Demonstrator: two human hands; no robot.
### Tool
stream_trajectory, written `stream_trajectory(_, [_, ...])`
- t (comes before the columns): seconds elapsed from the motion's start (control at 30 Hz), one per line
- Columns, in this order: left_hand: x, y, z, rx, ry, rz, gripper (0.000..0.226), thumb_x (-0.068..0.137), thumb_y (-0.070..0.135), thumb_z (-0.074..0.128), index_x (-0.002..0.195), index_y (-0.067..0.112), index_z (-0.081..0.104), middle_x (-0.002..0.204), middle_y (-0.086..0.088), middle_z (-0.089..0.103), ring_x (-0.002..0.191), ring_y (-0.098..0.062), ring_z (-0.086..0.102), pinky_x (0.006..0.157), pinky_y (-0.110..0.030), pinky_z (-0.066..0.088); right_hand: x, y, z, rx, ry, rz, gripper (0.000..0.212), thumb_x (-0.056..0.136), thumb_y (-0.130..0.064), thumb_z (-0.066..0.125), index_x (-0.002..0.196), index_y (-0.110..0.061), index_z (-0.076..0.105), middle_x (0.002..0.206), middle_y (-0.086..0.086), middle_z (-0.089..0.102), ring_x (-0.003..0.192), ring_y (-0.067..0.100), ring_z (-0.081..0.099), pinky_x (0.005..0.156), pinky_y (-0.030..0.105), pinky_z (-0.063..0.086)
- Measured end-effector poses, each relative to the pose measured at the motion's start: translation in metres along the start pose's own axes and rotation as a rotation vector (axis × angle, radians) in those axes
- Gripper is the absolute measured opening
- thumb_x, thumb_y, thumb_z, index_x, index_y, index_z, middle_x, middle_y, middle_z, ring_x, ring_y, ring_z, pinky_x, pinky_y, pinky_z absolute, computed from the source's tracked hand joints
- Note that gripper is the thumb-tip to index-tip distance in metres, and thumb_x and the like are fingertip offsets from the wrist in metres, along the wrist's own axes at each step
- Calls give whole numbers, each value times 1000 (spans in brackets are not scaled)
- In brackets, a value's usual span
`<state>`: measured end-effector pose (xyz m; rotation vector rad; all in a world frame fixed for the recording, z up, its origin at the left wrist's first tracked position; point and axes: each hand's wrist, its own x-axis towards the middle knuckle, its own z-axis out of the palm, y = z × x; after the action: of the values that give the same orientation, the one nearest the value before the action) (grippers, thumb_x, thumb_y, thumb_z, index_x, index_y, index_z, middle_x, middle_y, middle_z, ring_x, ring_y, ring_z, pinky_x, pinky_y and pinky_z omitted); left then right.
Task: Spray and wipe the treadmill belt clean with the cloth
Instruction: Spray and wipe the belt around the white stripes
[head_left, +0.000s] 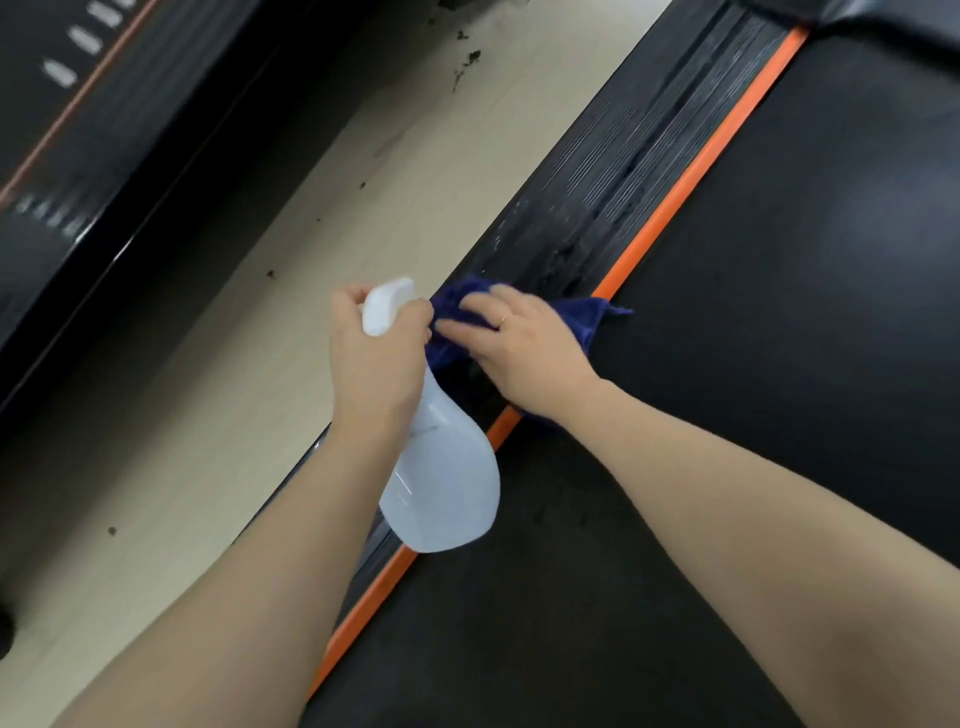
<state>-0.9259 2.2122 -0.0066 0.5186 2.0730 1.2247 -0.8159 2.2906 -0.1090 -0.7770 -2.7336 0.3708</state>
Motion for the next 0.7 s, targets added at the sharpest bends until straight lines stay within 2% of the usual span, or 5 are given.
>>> stream_trajectory(0.13, [17,9,18,26,-70,39,26,71,24,64,89,19,46,72,11,57,77,-12,59,69,-30,45,23,50,-11,-13,61,181,42,86,-26,40,120,-21,64,120,13,61,108,38,56,86,47,46])
stream_trajectory(0.27, [28,11,18,41,-41,6,20,82,20,63,89,23,45,75,9,57,70,-8,54,62,-25,41,42,87,-26,-94,66,379,41,94,-33,39,132,-28,53,139,7,48,130,33,40,109,50,20])
stream_trajectory(0.37, [32,6,6,94,-32,17,20,83,18,59,88,25,42,82,-2,62,69,-12,58,64,-26,45,50,94,-28,-109,20,457,42,98,-31,40,140,-28,42,149,8,35,137,31,27,114,45,10])
stream_trajectory(0.6, [17,-14,-34,112,43,-45,23,67,27,59,83,29,43,81,1,64,85,-24,65,72,-39,50,21,6,-3,57,5,180,40,83,-28,41,110,-18,70,119,15,63,107,42,58,95,53,41])
stream_trajectory(0.7, [-3,-24,-49,97,52,-63,22,75,20,63,81,25,42,65,14,60,74,-11,61,68,-35,47,7,-51,11,161,-62,105,35,80,-24,49,108,-19,71,120,13,63,109,40,58,96,52,40])
